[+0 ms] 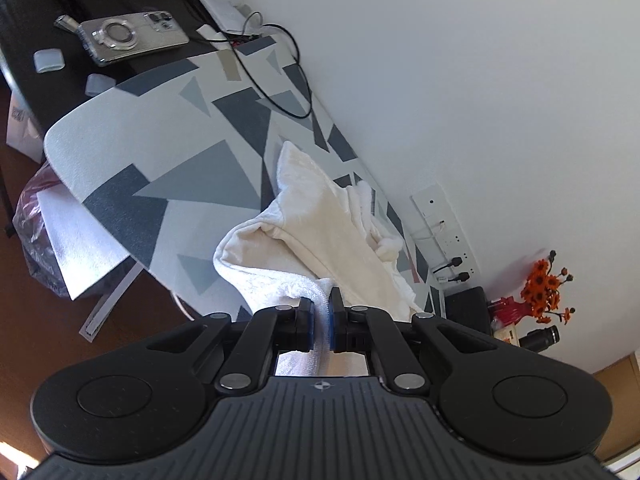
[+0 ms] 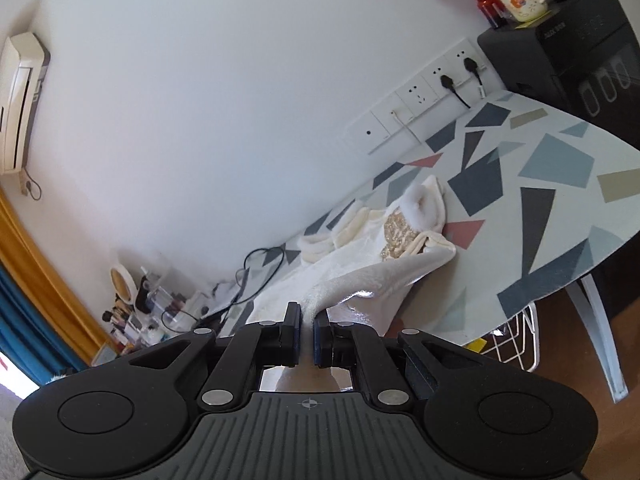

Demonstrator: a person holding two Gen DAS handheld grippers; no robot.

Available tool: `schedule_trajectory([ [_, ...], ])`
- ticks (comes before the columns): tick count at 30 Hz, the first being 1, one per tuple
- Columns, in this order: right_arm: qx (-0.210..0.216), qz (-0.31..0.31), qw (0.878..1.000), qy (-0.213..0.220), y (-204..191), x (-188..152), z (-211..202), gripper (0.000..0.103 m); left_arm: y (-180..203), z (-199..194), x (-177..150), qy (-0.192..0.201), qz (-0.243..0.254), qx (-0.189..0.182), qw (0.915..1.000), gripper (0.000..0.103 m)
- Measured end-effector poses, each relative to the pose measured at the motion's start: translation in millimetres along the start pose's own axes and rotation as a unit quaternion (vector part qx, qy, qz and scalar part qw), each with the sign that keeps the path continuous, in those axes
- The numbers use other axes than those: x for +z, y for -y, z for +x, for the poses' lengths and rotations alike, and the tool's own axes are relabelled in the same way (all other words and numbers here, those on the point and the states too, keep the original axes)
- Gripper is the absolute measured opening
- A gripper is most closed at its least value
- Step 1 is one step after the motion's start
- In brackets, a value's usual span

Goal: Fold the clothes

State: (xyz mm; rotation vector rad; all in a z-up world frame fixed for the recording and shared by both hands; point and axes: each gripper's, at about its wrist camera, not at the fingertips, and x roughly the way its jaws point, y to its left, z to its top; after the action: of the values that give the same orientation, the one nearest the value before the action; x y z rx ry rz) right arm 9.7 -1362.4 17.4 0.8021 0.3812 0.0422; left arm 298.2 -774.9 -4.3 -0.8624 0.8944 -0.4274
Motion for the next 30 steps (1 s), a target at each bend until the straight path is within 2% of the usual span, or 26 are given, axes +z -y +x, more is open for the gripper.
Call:
schedule_trajectory([
  [4,-0.013,0.026,1.0,-0.011,6.7,7.3,19.3,0.006,-16.9,3.6,1.5,0.005,-0.046,0.0,0.9989,0.006],
  [8,-0.006,0.027,1.0,0.011,6.9,44.7,46.1,0.006,8.5,20.4,21.0,0.018,-0.013,-0.027,0.9994,0.006],
  [12,-0.015,0.044,0.997,0.056,15.3,97.1,85.7,0.006,47.5,54.8,59.3,0.042,0.008,-0.057,0.9975,0.006],
  [15,-0.032,0.062,0.995,0.077,29.4,139.1,128.4,0.006,74.0,94.3,89.0,0.06,0.021,-0.055,0.9965,0.006],
  [17,-0.053,0.065,0.993,0.077,43.4,165.0,163.5,0.006,86.0,128.3,105.3,0.067,0.037,-0.032,0.9965,0.006],
  [19,-0.08,0.056,0.994,0.057,59.5,178.4,204.0,0.006,95.4,163.0,120.5,0.072,0.05,-0.005,0.9961,0.006],
  [22,-0.123,0.045,0.991,0.02,85.0,193.2,265.7,0.006,87.1,217.7,133.1,0.061,0.046,0.066,0.9949,0.006],
  [26,-0.19,0.015,0.981,-0.03,115.2,187.5,328.4,0.006,60.1,269.4,135.6,0.04,0.034,0.151,0.9871,0.008],
  [28,-0.211,0.006,0.976,-0.048,126.5,182.3,345.8,0.006,50.4,285.0,132.6,0.023,0.033,0.178,0.9832,0.01],
  [30,-0.211,0.003,0.976,-0.056,132.2,181.2,351.7,0.009,48.8,292.2,129.4,0.012,0.044,0.19,0.9808,0.014],
])
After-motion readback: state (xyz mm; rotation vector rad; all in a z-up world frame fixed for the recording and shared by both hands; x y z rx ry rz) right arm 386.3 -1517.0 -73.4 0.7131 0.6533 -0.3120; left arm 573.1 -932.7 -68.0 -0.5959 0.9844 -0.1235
